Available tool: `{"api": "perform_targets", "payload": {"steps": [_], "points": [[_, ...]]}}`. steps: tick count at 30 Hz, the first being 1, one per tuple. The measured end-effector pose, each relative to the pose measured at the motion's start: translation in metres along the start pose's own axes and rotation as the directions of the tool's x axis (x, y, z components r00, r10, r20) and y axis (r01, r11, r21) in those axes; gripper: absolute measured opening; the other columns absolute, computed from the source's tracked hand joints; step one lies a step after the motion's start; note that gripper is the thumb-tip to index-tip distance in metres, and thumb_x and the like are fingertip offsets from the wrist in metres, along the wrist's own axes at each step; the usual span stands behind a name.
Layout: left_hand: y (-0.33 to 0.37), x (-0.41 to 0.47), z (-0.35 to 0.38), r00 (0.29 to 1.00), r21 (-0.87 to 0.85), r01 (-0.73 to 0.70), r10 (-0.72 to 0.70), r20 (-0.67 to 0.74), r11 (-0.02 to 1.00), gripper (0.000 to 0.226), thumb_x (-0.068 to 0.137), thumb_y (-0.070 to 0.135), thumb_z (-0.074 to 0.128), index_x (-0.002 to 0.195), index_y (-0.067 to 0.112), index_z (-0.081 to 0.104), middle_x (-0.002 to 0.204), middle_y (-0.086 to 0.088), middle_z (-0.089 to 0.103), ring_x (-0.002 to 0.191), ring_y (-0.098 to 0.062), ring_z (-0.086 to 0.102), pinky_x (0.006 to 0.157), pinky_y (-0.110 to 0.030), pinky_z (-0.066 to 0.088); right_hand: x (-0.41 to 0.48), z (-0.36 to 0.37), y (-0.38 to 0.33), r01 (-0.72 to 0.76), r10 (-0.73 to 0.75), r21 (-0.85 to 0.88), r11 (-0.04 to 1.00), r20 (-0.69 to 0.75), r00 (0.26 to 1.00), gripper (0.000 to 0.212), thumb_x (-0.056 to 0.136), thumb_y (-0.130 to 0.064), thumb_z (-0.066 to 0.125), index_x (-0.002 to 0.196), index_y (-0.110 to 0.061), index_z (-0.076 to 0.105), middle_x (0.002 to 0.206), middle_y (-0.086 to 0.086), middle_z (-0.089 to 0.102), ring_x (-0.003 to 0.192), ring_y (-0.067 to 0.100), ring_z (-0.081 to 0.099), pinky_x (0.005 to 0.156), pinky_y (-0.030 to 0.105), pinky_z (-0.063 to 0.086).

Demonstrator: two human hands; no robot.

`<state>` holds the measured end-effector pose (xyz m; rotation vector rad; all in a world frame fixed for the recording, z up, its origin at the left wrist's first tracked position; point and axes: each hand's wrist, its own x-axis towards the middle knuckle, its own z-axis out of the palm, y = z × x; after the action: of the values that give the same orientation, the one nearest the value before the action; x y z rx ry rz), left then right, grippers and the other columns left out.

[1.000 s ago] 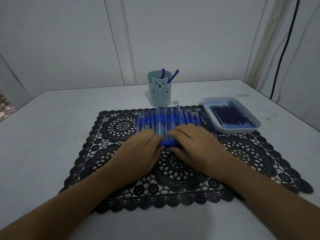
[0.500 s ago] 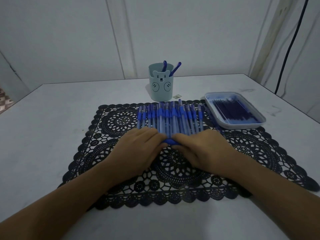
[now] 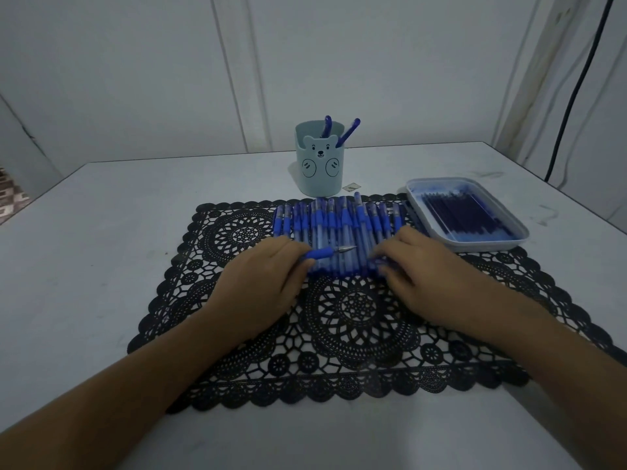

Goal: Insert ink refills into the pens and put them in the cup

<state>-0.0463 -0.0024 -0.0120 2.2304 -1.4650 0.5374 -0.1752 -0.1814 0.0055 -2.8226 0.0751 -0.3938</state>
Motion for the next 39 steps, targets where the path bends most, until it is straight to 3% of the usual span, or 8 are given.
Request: {"api": "perform_targets", "payload": {"steps": [4,10,13,16,26,31,35,39], "points": [[0.001,0.000,0.000,1.000,-0.003,-0.004,0.004,0.005,1.000,0.033,0.091,0.033,0.036,0.093,0.012,0.062,0.074,0.014,0.043,0.062,-0.004,0.042,0.058,-0.004,0.025,-0.002,-0.001,-0.003,0.058,-0.058,0.003,0.998,0.076,0.995,0.032,0.087,-0.037,0.055,0.117,-0.028,0.046,0.104,-0.014,0.044,0.098,0.003,0.042,0.082,0.013,0.031],[0.005,-0.002,-0.001,0.994,-0.002,-0.107,0.107,-0.020,0.994,0.031,0.090,0.030,0.040,0.093,0.009,0.063,0.071,0.003,0.057,0.059,-0.008,0.050,0.053,-0.014,0.037,0.002,-0.005,-0.008,-0.100,0.143,0.280,0.955,-0.140,0.980,0.036,0.090,-0.045,0.037,0.084,-0.018,0.058,0.066,-0.012,0.051,0.058,-0.001,0.049,0.054,0.011,0.037],[0.007,-0.002,-0.001,0.984,-0.002,-0.179,0.179,-0.020,0.984,0.032,0.092,0.030,0.039,0.097,0.009,0.063,0.073,0.003,0.057,0.062,-0.007,0.048,0.056,-0.017,0.037,0.002,-0.006,-0.014,-0.132,0.183,0.403,0.906,-0.091,0.979,0.053,0.084,-0.054,0.029,0.070,-0.014,0.061,0.047,-0.009,0.047,0.048,0.002,0.044,0.051,0.011,0.037],[0.008,-0.003,-0.001,0.976,0.003,-0.219,0.219,-0.020,0.976,0.028,0.094,0.031,0.037,0.101,0.014,0.057,0.073,0.003,0.057,0.061,-0.008,0.049,0.054,-0.015,0.036,0.002,-0.001,-0.015,-0.105,0.136,0.427,0.898,-0.044,0.990,0.040,0.088,-0.045,0.036,0.057,-0.024,0.050,0.047,-0.010,0.048,0.051,0.003,0.046,0.053,0.014,0.037],[0.007,-0.004,-0.004,0.987,-0.120,-0.161,0.162,-0.003,0.980,0.035,0.092,0.031,0.038,0.100,0.013,0.067,0.074,0.009,0.066,0.056,0.004,0.050,0.047,-0.010,0.036,0.001,0.000,-0.014,-0.004,0.014,0.357,0.934,-0.025,1.000,0.011,0.087,-0.035,0.051,0.080,-0.029,0.048,0.071,-0.008,0.054,0.069,0.003,0.049,0.059,0.015,0.039],[0.008,-0.003,-0.002,0.974,-0.076,-0.226,0.226,-0.014,0.971,0.037,0.094,0.032,0.036,0.098,0.011,0.066,0.074,0.006,0.065,0.054,-0.006,0.056,0.043,-0.015,0.041,0.001,0.001,-0.014,-0.018,0.039,0.387,0.922,-0.046,0.998,0.046,0.081,-0.059,0.031,0.071,-0.020,0.054,0.064,0.000,0.057,0.059,0.013,0.051,0.054,0.024,0.039],[0.008,-0.003,-0.002,0.972,-0.060,-0.233,0.231,-0.040,0.971,0.036,0.093,0.031,0.039,0.099,0.010,0.067,0.075,0.004,0.066,0.056,-0.008,0.058,0.045,-0.016,0.044,0.001,0.000,-0.010,-0.025,0.030,0.391,0.920,-0.008,1.000,0.015,0.085,-0.040,0.052,0.083,-0.026,0.054,0.072,-0.003,0.058,0.066,0.011,0.053,0.061,0.026,0.043],[0.007,-0.003,-0.002,0.975,-0.056,-0.219,0.216,-0.047,0.974,0.037,0.094,0.033,0.037,0.099,0.011,0.066,0.075,0.005,0.065,0.056,-0.007,0.056,0.046,-0.015,0.040,0.000,-0.002,-0.014,-0.048,0.057,0.387,0.921,-0.013,0.998,0.038,0.075,-0.062,0.035,0.077,-0.027,0.051,0.067,-0.004,0.057,0.063,0.012,0.053,0.058,0.025,0.041]]}}
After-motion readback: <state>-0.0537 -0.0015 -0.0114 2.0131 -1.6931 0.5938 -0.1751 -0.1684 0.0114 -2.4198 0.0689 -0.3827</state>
